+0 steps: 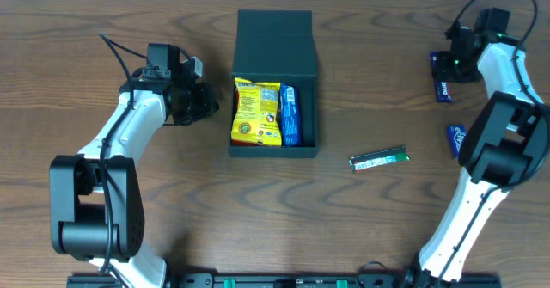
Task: Pack container
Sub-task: 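Move the right gripper to the dark blue chocolate bar and grasp it, then carry the chocolate bar into the box's right side and release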
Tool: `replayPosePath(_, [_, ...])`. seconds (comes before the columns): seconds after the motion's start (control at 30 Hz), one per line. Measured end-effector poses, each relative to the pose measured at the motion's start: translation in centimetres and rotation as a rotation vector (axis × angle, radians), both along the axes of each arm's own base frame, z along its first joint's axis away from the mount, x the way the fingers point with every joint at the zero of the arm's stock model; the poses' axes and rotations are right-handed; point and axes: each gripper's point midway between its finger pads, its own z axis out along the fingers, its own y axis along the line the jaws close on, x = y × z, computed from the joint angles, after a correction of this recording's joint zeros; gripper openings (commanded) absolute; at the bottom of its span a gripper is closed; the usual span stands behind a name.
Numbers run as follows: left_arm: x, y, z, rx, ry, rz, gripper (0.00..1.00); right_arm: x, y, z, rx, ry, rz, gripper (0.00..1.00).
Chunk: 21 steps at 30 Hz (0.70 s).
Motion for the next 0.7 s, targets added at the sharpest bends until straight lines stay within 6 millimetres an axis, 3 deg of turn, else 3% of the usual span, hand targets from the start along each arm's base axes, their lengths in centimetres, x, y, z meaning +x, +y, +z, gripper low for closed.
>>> replayPosePath(0.13, [0.0, 0.0, 0.0, 0.000, 0.000, 0.000, 0.06, 0.2, 0.5, 2.1, 0.018, 0.030, -0.020, 0.01])
replayPosePath(0.33, [0.1, 0.0, 0.1, -0.001, -0.006, 0.001, 0.05, 1.8, 4.1, 10.2, 0.027, -0.031, -0.006, 0.01])
replayPosePath(0.43, [0.5, 0.0, 0.2, -0.002, -0.023, 0.001, 0.06, 1.6, 8.5, 14.1, 0.036, -0.063, 0.035, 0.01])
replayPosePath(0.53, [0.7, 0.0, 0.3, -0.003, -0.032, 0.000, 0.06, 0.6, 15.5, 17.9, 0.064, -0.095, 0.101, 0.02])
replayPosePath(0.63, [0.7, 0.0, 0.3, -0.003, -0.034, 0.000, 0.06, -1.1, 22.1, 19.8, 0.073, -0.087, 0.144, 0.02])
replayPosePath(0.7, [0.7, 0.0, 0.3, -0.001, -0.034, 0.001, 0.06, -2.7, 26.1, 19.7, 0.068, -0.051, 0.160, 0.01])
